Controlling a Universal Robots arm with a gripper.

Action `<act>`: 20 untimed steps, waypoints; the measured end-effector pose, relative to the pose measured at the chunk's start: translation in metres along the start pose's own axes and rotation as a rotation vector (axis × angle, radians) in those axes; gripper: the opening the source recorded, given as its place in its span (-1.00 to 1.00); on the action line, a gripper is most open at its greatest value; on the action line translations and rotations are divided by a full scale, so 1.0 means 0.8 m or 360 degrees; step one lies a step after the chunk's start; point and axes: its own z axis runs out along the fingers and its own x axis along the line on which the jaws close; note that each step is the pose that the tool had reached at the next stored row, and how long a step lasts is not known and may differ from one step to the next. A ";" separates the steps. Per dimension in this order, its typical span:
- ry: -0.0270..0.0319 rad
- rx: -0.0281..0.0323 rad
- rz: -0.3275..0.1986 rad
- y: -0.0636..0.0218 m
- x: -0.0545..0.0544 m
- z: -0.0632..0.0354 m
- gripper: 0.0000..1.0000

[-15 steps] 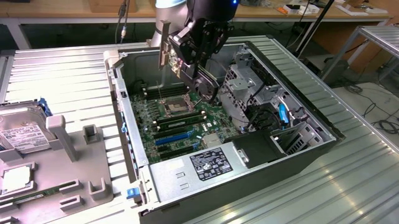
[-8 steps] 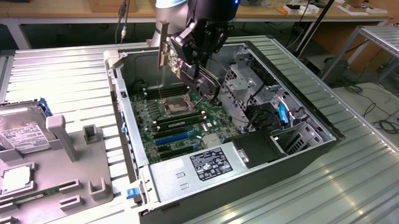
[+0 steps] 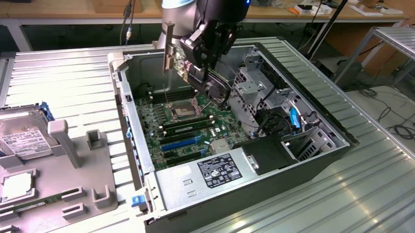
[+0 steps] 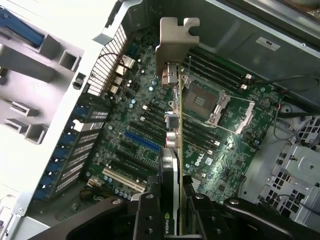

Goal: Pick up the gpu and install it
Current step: 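Insert the gpu into the slot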

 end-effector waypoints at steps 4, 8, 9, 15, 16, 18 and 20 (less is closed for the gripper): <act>0.00013 0.00000 -0.0032 0.000 -0.001 0.000 -0.47; 0.00030 0.00002 -0.0071 -0.001 -0.001 0.000 -0.47; 0.00035 0.00003 -0.0081 -0.001 -0.002 0.000 -0.47; 0.00063 0.00005 -0.0150 -0.001 -0.002 0.000 -0.47; 0.00068 0.00006 -0.0163 -0.001 -0.003 0.000 -0.47; 0.00074 0.00006 -0.0179 -0.001 -0.003 0.000 -0.47; 0.00083 0.00007 -0.0197 -0.002 -0.003 0.000 -0.47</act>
